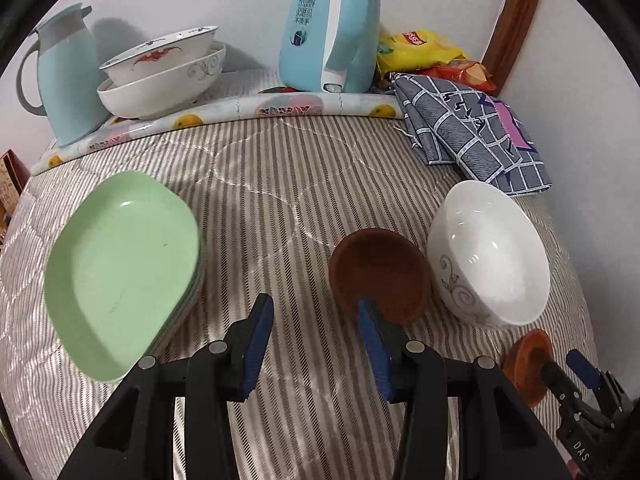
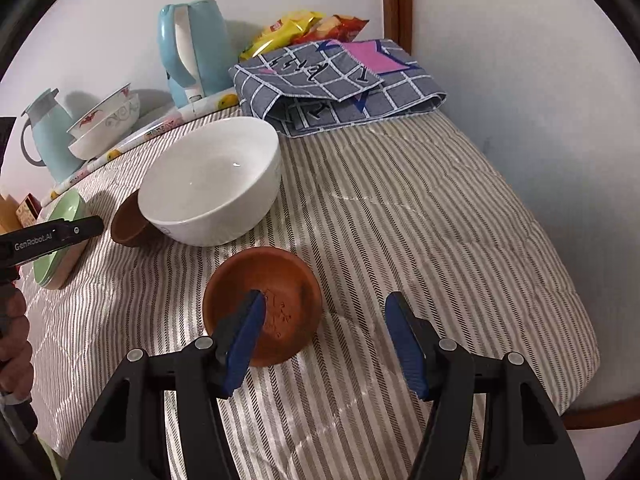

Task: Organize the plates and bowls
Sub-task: 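Move both tools toward the brown clay bowls beside the white bowl, then close the left tool on one brown clay bowl rim while the right tool grasps the other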

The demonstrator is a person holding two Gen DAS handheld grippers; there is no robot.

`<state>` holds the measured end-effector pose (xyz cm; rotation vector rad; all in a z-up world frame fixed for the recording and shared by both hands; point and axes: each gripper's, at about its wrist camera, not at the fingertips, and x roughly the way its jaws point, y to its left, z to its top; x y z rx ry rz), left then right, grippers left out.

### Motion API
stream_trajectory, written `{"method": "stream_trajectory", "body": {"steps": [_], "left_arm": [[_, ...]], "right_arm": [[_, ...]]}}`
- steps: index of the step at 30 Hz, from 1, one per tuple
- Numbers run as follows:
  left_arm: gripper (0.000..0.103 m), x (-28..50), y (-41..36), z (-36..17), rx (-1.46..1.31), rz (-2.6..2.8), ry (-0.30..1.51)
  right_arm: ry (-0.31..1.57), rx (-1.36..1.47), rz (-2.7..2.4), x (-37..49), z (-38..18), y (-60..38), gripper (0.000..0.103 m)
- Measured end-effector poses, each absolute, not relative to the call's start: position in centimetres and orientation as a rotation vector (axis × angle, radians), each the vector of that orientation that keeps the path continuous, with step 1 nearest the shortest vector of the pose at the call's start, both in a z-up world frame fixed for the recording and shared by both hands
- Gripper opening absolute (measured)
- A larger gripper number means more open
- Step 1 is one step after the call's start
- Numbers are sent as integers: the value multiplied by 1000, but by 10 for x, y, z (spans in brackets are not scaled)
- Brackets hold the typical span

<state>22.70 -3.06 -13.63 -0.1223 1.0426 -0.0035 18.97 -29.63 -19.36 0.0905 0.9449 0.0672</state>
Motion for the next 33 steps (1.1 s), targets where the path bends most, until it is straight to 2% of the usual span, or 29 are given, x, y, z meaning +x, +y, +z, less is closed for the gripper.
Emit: {"method": "stream_trajectory", "body": {"steps": [4,6,12,16,18,22,26,33], "left_arm": [[42,236,-34,-143,-125,-4,1052],[42,242,-35,-146,-130,-7,1054],[42,255,-38,-156,-133,-11,1072],[36,261,-41,-162,-123,-21,1076],[32,263,-42,-165,-125,-29,1081],[26,268,-42,-170,-130,-39,1091],[22,270,-44,-170,-116,-49,1078],[15,269,-44,-167,-124,-62,1072]], "right_arm": [[962,103,72,196,-200,-297,58],[978,122,86,198,-204,-298,49],[1006,127,105,203,-214,-294,39],[1008,131,107,204,-217,-293,37],[1005,137,104,206,-217,-294,30],[999,158,108,207,-217,-295,25],[993,177,131,207,-218,-294,14],[978,186,124,204,-216,-293,12]]}}
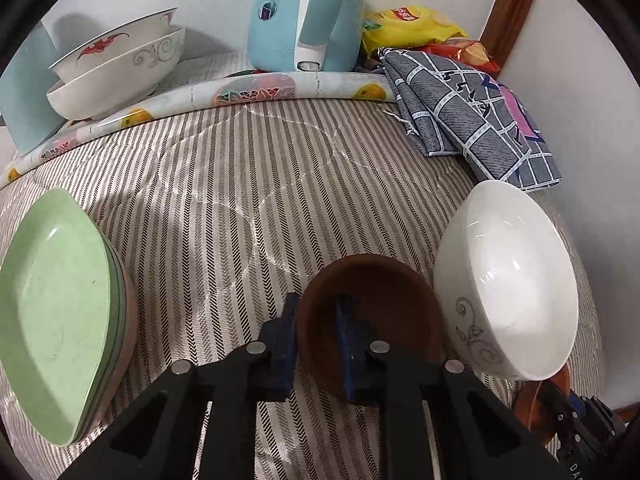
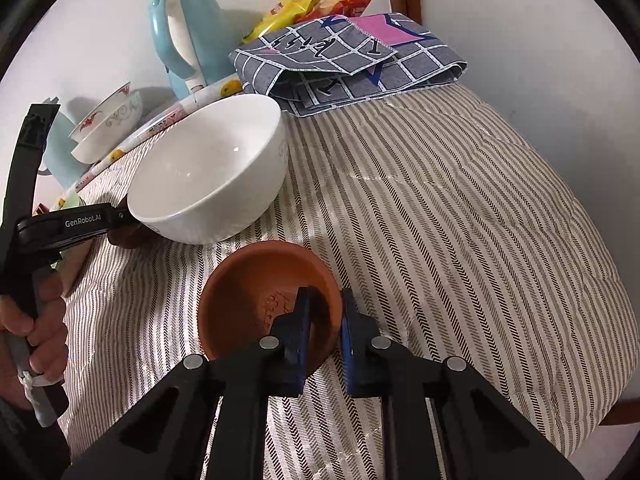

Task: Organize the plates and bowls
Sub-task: 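Close the left tool on one brown clay bowl rim while the right tool grasps the other, then carry the brown bowl in the right tool over the white bowl while the left tool holds its brown bowl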

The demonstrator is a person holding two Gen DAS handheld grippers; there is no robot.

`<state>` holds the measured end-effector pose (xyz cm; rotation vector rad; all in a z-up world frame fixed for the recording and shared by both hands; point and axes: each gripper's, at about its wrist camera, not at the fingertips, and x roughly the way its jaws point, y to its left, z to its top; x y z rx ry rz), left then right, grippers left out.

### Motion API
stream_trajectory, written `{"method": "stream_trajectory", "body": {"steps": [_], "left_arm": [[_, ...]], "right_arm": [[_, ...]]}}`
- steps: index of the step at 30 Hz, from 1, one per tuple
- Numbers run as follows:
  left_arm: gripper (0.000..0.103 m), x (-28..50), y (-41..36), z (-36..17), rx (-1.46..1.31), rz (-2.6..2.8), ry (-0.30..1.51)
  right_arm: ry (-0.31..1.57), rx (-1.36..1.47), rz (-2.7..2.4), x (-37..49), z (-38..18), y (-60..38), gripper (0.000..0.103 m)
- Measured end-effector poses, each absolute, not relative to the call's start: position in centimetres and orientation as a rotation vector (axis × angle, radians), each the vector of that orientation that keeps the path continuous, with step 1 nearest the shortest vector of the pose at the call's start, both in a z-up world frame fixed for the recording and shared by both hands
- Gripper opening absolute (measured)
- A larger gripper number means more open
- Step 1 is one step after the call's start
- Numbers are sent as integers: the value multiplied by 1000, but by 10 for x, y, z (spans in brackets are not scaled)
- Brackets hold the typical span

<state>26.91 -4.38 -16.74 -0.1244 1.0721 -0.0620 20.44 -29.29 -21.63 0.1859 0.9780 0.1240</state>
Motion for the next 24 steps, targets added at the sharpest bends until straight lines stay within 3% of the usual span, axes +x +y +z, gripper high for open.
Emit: {"method": "stream_trajectory", "body": {"steps": [8,24], "left_arm": [[8,255,-47,-154,-96,-92,1052],[8,220,-27,-123,-122,-98,1005]], "right_arm": [[964,198,114,199,-208,-290,8],[927,204,90,180,-192,-281,8]]}}
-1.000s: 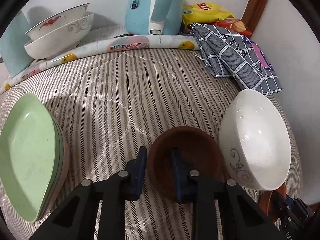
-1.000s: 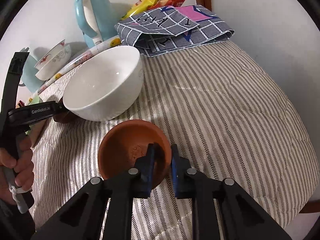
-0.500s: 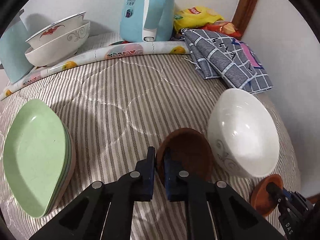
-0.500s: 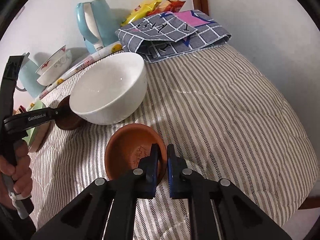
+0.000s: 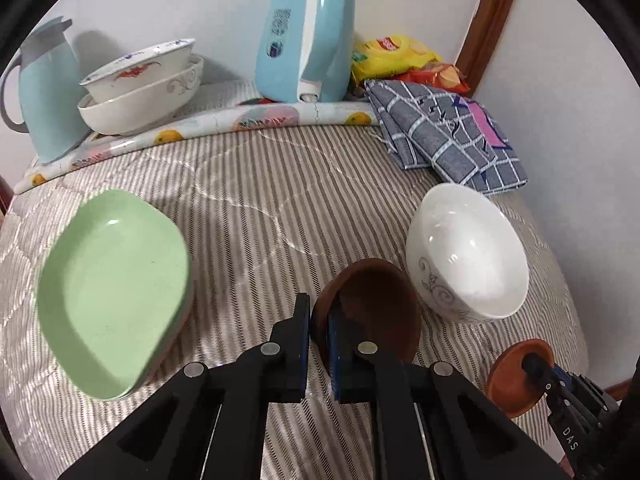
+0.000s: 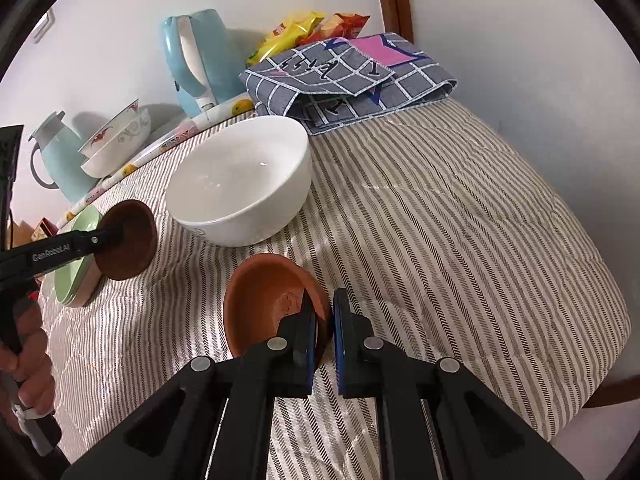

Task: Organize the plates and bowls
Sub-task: 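Carry the brown bowl in the right tool over the white bowl while the left tool holds its brown bowl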

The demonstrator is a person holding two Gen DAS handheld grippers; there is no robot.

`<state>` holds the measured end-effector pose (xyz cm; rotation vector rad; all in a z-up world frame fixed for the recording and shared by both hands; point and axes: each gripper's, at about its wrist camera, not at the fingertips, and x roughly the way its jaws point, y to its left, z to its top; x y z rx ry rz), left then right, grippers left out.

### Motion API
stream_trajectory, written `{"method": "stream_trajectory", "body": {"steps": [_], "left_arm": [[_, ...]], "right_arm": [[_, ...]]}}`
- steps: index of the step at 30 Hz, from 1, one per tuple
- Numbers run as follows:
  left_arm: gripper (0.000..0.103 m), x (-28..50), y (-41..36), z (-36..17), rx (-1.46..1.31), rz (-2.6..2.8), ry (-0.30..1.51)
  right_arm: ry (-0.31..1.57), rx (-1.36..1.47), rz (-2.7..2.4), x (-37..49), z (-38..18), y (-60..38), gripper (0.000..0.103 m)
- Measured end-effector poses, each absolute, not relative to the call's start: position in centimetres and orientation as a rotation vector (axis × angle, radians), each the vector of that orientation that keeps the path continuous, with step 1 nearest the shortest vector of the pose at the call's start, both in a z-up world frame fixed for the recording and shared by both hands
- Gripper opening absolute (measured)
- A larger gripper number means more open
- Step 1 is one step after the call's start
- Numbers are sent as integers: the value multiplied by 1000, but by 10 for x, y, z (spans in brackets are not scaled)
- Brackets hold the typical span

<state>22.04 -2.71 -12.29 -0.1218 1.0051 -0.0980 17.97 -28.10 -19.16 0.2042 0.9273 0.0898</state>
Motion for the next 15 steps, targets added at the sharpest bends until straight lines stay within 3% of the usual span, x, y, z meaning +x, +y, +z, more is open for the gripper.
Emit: {"method": "stream_trajectory", "body": {"steps": [15], "left_arm": [[8,204,-2,-85,-157,-98,936]], "right_arm": [[828,199,74,168,-142,-275,8]]}}
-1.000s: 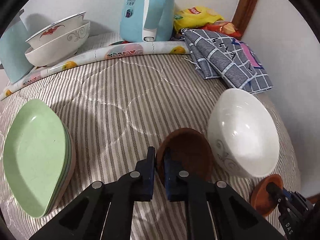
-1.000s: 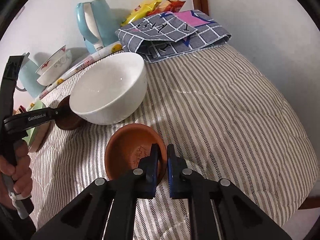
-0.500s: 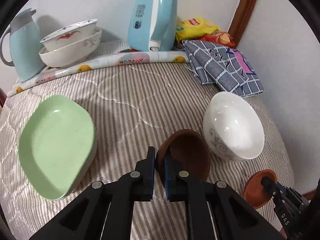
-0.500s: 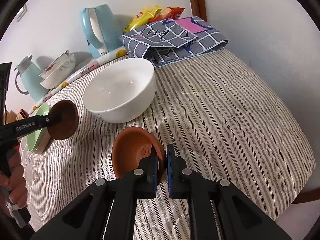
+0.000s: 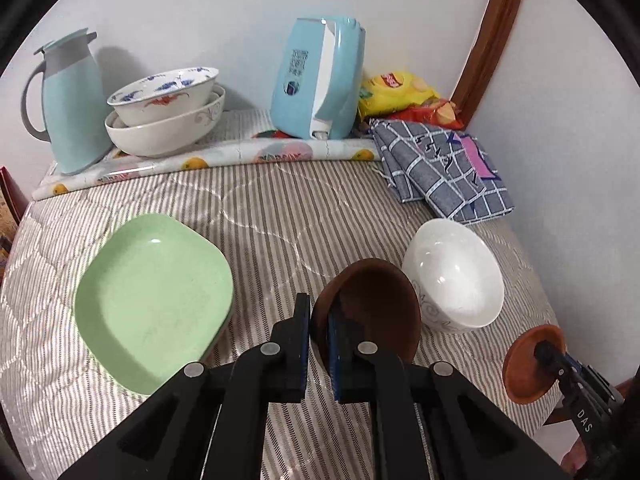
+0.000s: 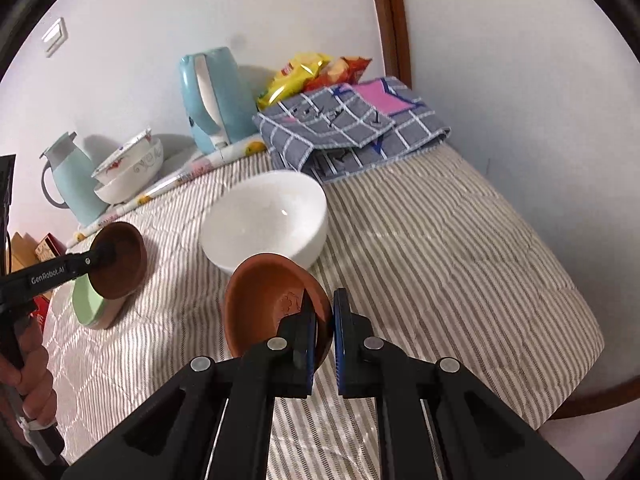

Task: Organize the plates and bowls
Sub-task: 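Carry the brown bowl in the right tool over the white bowl while the left tool holds its brown bowl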

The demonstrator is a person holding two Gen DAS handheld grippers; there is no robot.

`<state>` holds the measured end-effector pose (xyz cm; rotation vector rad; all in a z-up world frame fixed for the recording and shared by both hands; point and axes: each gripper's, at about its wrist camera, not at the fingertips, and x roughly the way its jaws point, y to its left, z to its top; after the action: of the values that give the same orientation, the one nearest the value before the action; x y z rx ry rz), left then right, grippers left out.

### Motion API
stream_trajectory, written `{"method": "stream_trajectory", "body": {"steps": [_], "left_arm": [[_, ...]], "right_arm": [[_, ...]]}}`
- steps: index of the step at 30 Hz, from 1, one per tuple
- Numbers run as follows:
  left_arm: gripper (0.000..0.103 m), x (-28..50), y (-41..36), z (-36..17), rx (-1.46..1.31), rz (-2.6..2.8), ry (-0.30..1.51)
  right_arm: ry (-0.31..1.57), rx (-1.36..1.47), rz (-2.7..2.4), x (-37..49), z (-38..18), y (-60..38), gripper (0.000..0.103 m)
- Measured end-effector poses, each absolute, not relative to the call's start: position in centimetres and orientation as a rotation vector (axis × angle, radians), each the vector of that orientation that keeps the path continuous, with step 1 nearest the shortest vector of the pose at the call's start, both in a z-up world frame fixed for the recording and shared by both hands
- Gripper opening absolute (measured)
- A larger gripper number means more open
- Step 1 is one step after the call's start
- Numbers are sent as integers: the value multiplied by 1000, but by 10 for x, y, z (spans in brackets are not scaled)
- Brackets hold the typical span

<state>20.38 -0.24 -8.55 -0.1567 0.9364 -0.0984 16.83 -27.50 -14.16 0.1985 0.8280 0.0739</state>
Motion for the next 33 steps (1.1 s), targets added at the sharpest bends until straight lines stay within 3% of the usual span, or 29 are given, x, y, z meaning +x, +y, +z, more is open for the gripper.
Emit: {"method": "stream_trajectory", "body": {"steps": [13,33], "left_arm": [[8,206,19,-64,-185,-75,897],[8,235,64,-76,-194,43,900]], "right_arm": [[798,204,92,190,-115,-269,8],[910,145,128,272,-155,-245,8]]}}
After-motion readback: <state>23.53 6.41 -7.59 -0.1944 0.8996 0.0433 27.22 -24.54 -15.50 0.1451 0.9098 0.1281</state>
